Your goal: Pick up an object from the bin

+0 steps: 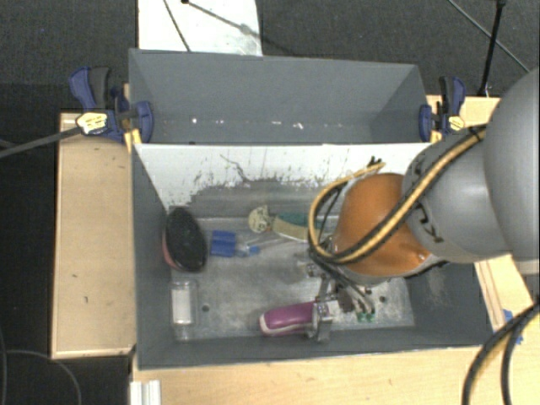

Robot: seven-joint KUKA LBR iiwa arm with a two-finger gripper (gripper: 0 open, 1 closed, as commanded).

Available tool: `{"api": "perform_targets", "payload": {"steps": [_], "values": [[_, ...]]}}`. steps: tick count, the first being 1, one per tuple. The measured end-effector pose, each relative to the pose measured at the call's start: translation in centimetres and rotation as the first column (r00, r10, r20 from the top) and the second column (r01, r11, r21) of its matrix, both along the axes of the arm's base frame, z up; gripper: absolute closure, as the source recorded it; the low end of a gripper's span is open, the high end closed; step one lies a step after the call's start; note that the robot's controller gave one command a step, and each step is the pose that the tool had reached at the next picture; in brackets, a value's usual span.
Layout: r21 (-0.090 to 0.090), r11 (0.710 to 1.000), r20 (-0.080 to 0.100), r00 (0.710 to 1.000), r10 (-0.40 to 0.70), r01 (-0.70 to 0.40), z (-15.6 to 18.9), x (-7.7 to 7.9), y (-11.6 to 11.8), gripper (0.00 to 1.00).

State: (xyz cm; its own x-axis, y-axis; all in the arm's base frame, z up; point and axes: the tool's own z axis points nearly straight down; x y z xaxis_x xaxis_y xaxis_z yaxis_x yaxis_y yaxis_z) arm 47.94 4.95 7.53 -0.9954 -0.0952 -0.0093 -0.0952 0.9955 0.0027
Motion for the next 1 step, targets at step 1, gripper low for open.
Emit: {"api": "perform_targets", "payload": {"steps": [1], "values": [[-0.003,1.000,-0.007,1.000,-0.003,0.003,-0.14,-0.25,-0.44,1.00]]}}
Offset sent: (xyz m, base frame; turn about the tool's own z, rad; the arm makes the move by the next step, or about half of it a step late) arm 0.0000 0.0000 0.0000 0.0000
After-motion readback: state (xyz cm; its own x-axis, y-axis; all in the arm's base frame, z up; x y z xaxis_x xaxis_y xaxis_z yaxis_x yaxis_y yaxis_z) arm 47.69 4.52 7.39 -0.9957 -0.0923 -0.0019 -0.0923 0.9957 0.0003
